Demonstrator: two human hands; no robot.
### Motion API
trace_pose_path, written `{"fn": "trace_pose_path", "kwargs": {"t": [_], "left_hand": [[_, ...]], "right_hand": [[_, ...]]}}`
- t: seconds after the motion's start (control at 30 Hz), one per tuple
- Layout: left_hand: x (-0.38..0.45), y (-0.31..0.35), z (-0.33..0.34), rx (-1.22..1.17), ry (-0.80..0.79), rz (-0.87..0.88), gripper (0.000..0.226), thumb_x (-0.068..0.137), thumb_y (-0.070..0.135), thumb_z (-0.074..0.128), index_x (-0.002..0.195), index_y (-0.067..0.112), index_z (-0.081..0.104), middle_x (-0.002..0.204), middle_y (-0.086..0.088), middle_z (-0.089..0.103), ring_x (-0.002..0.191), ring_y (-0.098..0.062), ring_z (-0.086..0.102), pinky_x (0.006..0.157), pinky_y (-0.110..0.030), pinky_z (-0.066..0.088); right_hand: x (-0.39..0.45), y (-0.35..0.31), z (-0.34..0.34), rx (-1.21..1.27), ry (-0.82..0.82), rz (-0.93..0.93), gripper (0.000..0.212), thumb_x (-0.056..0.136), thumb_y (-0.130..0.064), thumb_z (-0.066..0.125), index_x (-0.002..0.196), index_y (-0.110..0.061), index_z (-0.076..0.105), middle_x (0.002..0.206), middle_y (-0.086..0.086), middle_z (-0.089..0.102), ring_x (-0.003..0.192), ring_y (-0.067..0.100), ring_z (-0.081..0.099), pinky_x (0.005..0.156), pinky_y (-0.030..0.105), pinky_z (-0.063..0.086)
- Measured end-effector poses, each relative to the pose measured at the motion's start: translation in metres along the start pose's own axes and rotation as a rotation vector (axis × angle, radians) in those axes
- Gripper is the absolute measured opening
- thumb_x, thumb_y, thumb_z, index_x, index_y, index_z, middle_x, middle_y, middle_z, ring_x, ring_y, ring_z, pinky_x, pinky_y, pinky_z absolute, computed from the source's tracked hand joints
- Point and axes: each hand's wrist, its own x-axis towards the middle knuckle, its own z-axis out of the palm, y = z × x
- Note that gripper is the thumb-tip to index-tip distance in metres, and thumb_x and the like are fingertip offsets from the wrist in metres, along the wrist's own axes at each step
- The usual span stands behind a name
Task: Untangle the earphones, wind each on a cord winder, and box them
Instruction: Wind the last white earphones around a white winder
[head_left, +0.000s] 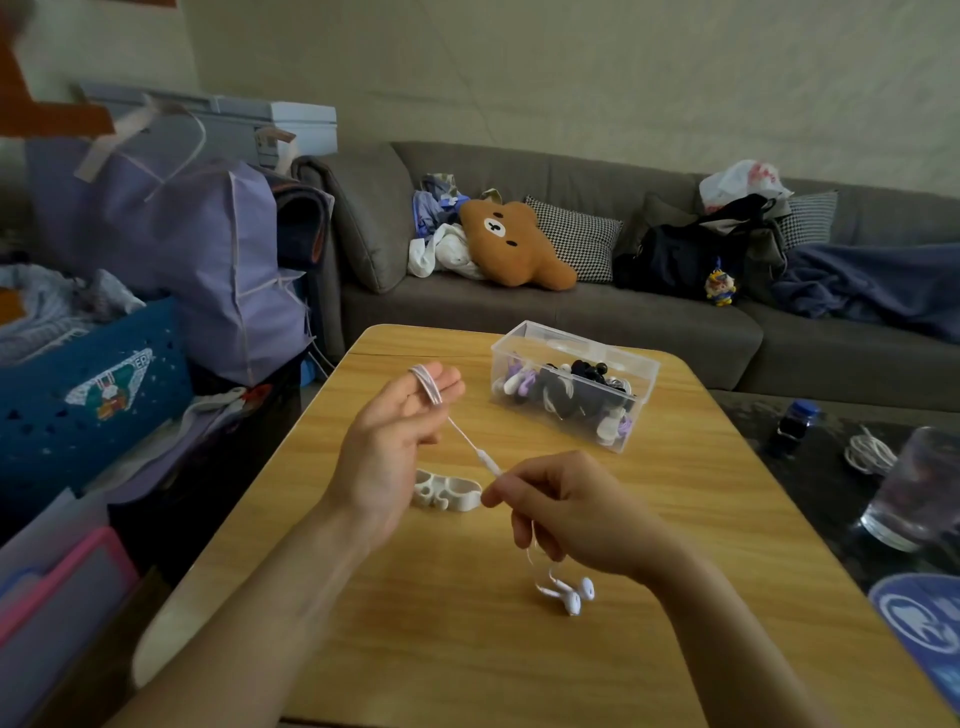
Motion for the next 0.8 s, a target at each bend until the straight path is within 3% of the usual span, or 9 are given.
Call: {"fn": "trace_pose_path", "kwargs": {"t": [0.1, 0.2, 0.3, 0.4, 0.5, 0.6, 0.7, 0.8], "left_hand": [[-0.006, -0.005, 0.003, 0.296, -0.128, 0.029, 0.065, 0.089, 0.022, 0.06, 0.149, 0.03, 0.033, 0.152, 0.014, 0.041, 0.139, 0.001, 0.038, 0.117, -0.031, 0.03], [-0.011, -0.012, 0.007, 0.464, -0.219, -0.032, 0.065, 0.083, 0.051, 0.056, 0.142, 0.044, 0.031, 0.151, 0.017, 0.036, 0.138, -0.009, 0.035, 0.116, -0.039, 0.032], [-0.013, -0.011, 0.007, 0.445, -0.342, -0.044, 0.04, 0.089, 0.062, 0.046, 0.115, 0.033, 0.055, 0.113, 0.005, 0.061, 0.106, -0.012, 0.056, 0.098, -0.046, 0.048], [-0.014, -0.007, 0.009, 0.444, -0.416, 0.006, 0.039, 0.097, 0.054, 0.04, 0.089, 0.027, 0.067, 0.079, 0.001, 0.058, 0.075, -0.017, 0.053, 0.072, -0.034, 0.048], [-0.013, -0.01, 0.008, 0.466, -0.376, 0.042, 0.048, 0.097, 0.055, 0.046, 0.071, 0.016, 0.056, 0.066, -0.003, 0.043, 0.063, -0.021, 0.039, 0.063, -0.039, 0.035], [-0.01, -0.006, 0.008, 0.35, -0.319, 0.044, 0.05, 0.101, 0.042, 0.048, 0.061, 0.012, 0.046, 0.06, -0.009, 0.032, 0.058, -0.024, 0.028, 0.057, -0.034, 0.031], [-0.006, 0.002, 0.005, 0.24, -0.176, 0.041, 0.057, 0.098, 0.043, 0.05, 0.054, 0.009, 0.036, 0.053, -0.004, 0.029, 0.052, -0.018, 0.026, 0.054, -0.025, 0.029], [-0.001, 0.003, -0.001, 0.075, 0.012, -0.019, 0.051, 0.093, 0.04, 0.055, 0.052, 0.015, 0.038, 0.048, 0.001, 0.028, 0.05, -0.017, 0.024, 0.058, -0.032, 0.026]], "right_hand": [[-0.003, -0.003, -0.004, -0.004, -0.046, -0.048, 0.023, 0.102, -0.032, 0.053, 0.099, -0.021, 0.073, 0.07, -0.003, 0.068, 0.057, 0.012, 0.057, 0.061, 0.029, 0.049], [-0.005, -0.006, -0.004, 0.089, -0.057, -0.148, 0.024, 0.099, -0.034, 0.056, 0.098, -0.018, 0.074, 0.072, -0.001, 0.067, 0.059, 0.015, 0.056, 0.06, 0.033, 0.048], [-0.008, -0.008, -0.007, 0.222, 0.017, -0.225, 0.028, 0.096, -0.032, 0.059, 0.094, -0.011, 0.076, 0.069, -0.001, 0.064, 0.059, 0.017, 0.054, 0.057, 0.029, 0.044], [-0.009, -0.006, -0.012, 0.298, 0.098, -0.253, 0.032, 0.092, -0.034, 0.061, 0.089, -0.006, 0.074, 0.064, -0.002, 0.061, 0.058, 0.017, 0.051, 0.056, 0.026, 0.043], [-0.009, 0.0, -0.018, 0.357, 0.21, -0.182, 0.029, 0.087, -0.033, 0.066, 0.087, -0.005, 0.074, 0.057, 0.001, 0.056, 0.054, 0.015, 0.048, 0.054, 0.025, 0.042], [-0.009, 0.007, -0.025, 0.36, 0.266, -0.097, 0.035, 0.081, -0.037, 0.069, 0.088, -0.003, 0.073, 0.055, 0.002, 0.054, 0.052, 0.015, 0.047, 0.051, 0.023, 0.042], [-0.011, 0.011, -0.034, 0.305, 0.289, -0.042, 0.041, 0.073, -0.043, 0.071, 0.086, -0.004, 0.073, 0.06, 0.005, 0.057, 0.055, 0.016, 0.049, 0.052, 0.02, 0.045], [-0.012, 0.019, -0.041, 0.154, 0.338, 0.0, 0.035, 0.074, -0.048, 0.069, 0.084, -0.014, 0.074, 0.067, 0.002, 0.066, 0.062, 0.019, 0.057, 0.062, 0.026, 0.052]]}}
